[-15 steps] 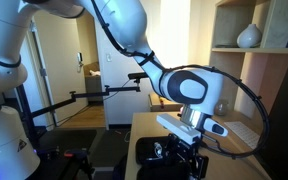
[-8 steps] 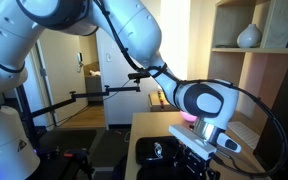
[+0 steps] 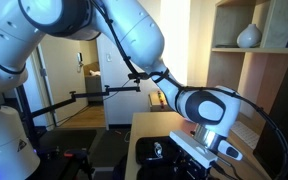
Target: Close the black case
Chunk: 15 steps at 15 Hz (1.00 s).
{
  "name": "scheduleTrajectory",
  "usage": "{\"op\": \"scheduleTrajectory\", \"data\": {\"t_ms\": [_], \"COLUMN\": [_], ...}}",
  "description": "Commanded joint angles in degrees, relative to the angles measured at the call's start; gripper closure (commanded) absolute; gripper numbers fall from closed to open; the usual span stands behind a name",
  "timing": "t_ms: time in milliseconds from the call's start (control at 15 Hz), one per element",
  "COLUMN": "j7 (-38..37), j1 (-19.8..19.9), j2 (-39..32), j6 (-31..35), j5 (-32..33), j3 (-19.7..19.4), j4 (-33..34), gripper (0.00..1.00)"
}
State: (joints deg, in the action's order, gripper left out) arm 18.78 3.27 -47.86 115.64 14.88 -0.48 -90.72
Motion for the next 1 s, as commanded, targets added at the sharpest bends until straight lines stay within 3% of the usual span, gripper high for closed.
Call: {"op": "scheduleTrajectory", "data": {"t_ms": [0, 533, 600, 667, 933], "j7": [0.7, 0.7, 0.8, 0.3, -0.1], "j1": [-0.4, -0.2, -0.2, -0.5, -1.5], "j2": [-1.5, -5.7, -5.6, -5.4, -4.3], "j6": [-1.4, -2.6, -1.9, -1.8, -1.7], "j5": [-0.2, -0.8, -0.7, -0.3, 0.5], "j3": [0.5, 0.9, 0.9, 0.7, 0.5], "j4": [1.4, 2.8, 2.6, 2.4, 1.8], "gripper": [0.00, 0.00, 0.25, 0.28, 0.57]}}
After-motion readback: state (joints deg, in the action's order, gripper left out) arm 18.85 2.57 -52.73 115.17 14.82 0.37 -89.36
